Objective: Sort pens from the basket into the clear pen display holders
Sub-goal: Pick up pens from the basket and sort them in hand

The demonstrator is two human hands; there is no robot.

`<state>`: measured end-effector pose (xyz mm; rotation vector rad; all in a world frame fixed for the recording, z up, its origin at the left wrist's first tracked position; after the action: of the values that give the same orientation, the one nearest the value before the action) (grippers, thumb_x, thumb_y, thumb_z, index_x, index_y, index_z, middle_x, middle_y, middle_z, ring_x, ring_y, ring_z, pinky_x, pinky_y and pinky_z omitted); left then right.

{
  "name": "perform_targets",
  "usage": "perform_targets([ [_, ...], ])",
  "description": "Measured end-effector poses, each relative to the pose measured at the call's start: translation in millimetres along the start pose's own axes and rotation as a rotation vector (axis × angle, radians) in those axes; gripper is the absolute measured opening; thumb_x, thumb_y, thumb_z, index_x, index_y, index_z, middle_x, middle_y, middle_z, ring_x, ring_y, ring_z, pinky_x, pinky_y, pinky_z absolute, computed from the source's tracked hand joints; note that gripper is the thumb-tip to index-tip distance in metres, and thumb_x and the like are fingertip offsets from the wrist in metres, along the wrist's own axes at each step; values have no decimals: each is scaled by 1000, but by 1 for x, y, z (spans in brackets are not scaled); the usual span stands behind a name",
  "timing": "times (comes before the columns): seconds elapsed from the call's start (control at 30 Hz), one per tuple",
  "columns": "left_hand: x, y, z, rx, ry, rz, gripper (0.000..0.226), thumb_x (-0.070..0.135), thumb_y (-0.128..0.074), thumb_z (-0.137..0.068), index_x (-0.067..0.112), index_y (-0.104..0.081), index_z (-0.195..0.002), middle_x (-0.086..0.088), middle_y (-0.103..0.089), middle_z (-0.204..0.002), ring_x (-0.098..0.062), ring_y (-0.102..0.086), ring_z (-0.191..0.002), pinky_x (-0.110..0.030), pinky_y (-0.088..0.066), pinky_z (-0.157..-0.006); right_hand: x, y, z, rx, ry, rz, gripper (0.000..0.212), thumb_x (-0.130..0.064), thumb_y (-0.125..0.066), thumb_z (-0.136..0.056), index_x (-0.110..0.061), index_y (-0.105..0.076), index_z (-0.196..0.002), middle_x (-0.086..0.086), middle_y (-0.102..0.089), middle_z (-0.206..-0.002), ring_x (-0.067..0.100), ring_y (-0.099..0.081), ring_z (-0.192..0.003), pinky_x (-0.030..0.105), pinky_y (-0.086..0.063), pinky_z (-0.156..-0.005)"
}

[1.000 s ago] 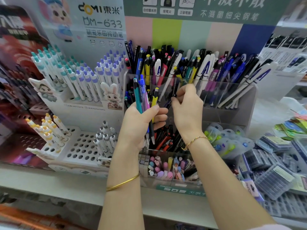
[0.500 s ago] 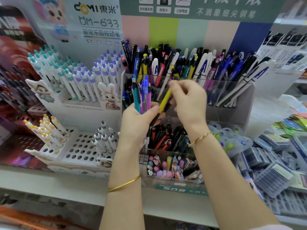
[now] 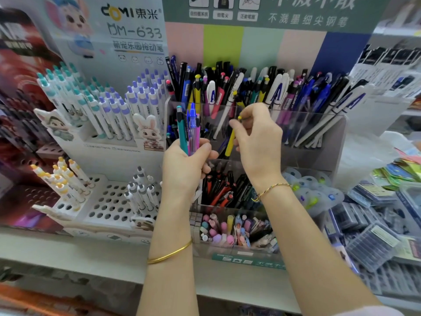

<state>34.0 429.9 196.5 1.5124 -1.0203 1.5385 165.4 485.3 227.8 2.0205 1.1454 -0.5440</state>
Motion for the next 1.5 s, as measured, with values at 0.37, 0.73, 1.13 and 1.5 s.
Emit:
perform_targets([
  [0.37, 2, -9, 2, -144, 29, 28, 11, 12, -50, -99, 21, -47, -104, -2, -73, -82, -7, -51, -50, -21, -44, -47, 3, 3, 4, -21, -152, 9, 5, -14, -59, -93, -13, -54, -93, -11, -51, -76, 12, -53, -71, 26, -45, -67],
  [0.73, 4, -13, 4, -190, 59, 101, 8, 16, -50, -100, 12, -57, -103, -6, -74, -80, -16, -71, -67, -25, -58, -60, -2, -3, 1, -149, -362, -377, 10, -20, -60, -93, -23, -59, -83, -3, -60, -78, 10, -59, -69, 25, -45, -58],
  [1.13, 4, 4, -2, 47, 1, 122, 13, 19, -46, -102, 14, -57, -106, -3, -69, -85, -7, -68, -63, -24, -59, -63, -11, 9, 2, 121, -16, -74, 19, -16, -56, -96, -9, -54, -113, -8, -53, -79, 9, -53, -70, 14, -41, -64],
  [1.5, 3, 0, -1, -5, 21, 50, 15, 21, -49, -100, 15, -62, -105, 4, -69, -72, -1, -52, -49, -16, -45, -48, 0, -7, 12, -44, 41, 246, 8, -15, -63, -90, -9, -68, -91, 6, -56, -98, 19, -54, -78, 29, -42, -63],
])
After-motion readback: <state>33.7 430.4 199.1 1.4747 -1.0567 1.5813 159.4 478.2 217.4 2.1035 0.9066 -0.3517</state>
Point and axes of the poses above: each hand's wrist, its own z-axis away from the middle knuckle, its own y-axis out of the back of the hand, x = y × z, the point moved 4 cm from there along -z, towards the middle knuckle
